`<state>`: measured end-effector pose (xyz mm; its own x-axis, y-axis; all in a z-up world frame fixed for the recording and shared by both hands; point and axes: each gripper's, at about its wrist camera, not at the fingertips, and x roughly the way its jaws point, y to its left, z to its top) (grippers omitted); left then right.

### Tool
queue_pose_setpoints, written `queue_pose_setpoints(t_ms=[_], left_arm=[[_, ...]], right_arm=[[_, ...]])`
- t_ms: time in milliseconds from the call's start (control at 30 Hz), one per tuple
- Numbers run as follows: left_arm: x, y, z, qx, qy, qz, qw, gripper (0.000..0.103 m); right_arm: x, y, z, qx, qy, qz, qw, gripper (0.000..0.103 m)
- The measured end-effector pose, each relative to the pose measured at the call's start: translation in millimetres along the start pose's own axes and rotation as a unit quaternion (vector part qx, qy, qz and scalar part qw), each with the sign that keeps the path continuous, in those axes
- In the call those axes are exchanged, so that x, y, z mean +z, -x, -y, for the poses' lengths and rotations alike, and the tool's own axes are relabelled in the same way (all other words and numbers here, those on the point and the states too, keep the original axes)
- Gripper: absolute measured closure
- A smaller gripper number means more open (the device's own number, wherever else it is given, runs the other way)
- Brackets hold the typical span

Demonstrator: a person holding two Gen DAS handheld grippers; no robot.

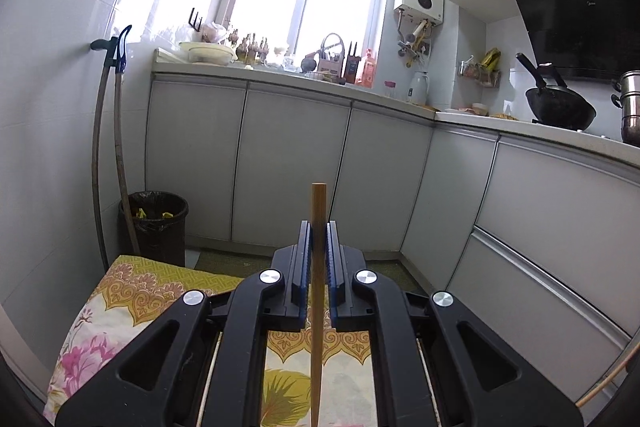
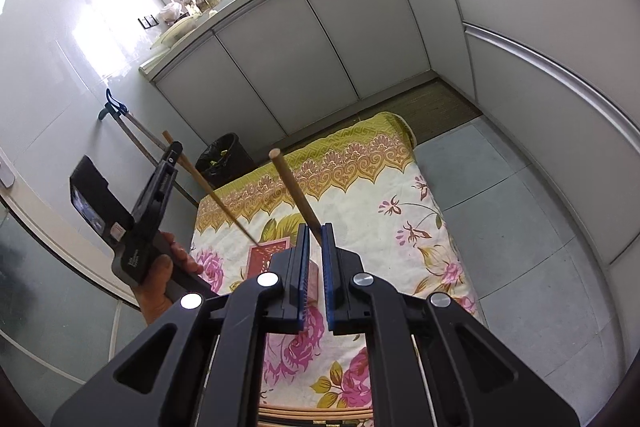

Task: Organize utensils
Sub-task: 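Lower the left gripper's chopstick into the pink holder and open the left gripper, then lower the right gripper's chopstick into the pink holder and open the right gripper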

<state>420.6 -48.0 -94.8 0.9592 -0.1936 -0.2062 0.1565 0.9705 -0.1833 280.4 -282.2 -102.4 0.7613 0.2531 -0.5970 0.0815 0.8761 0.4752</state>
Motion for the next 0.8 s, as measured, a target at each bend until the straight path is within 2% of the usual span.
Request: queue_pose_setpoints(t_ms=[33, 67, 100, 233, 433, 467, 500, 567, 667, 733, 800], left_arm=[[-5, -1, -2, 0.0, 0.004, -0.007, 1.0, 0.089], [-9, -3, -4, -0.002, 0.007, -0.015, 0.9999, 0.075], [-13, -3, -6, -0.002, 0.009, -0.023, 0.9997, 0.071], [-12, 16, -13, -0.008, 0.007, -0.035, 0.9993, 0.068], [28, 105, -30, -0.031, 0.024, 0.03, 0.9988, 0.068], [35, 122, -33, -0.038, 0.025, 0.036, 0.9983, 0.065], [40, 136, -36, -0.046, 0.028, 0.039, 0.9978, 0.064], [47, 164, -42, -0.057, 0.034, 0.038, 0.9971, 0.06], [48, 190, -48, -0.069, 0.041, 0.017, 0.9966, 0.058], [43, 202, -53, -0.071, 0.049, 0.003, 0.9963, 0.058], [40, 207, -58, -0.068, 0.058, -0.012, 0.9959, 0.056]], right_arm=[[1, -2, -1, 0.002, 0.0, 0.001, 1.0, 0.097], [3, -3, -3, 0.006, -0.001, 0.003, 1.0, 0.097], [5, -4, -5, 0.01, -0.002, 0.005, 1.0, 0.097], [12, -6, -16, 0.024, -0.004, 0.012, 1.0, 0.097], [12, -11, -26, 0.02, 0.0, 0.002, 1.0, 0.097], [11, -12, -25, 0.013, 0.002, -0.003, 1.0, 0.096], [11, -18, -22, -0.002, 0.008, -0.019, 1.0, 0.096], [8, -47, -14, -0.022, 0.031, -0.105, 0.994, 0.095], [-15, -109, 20, -0.056, 0.033, -0.236, 0.969, 0.091], [-34, -148, 41, -0.087, 0.028, -0.289, 0.953, 0.089], [-50, -177, 54, -0.098, 0.019, -0.314, 0.944, 0.088]])
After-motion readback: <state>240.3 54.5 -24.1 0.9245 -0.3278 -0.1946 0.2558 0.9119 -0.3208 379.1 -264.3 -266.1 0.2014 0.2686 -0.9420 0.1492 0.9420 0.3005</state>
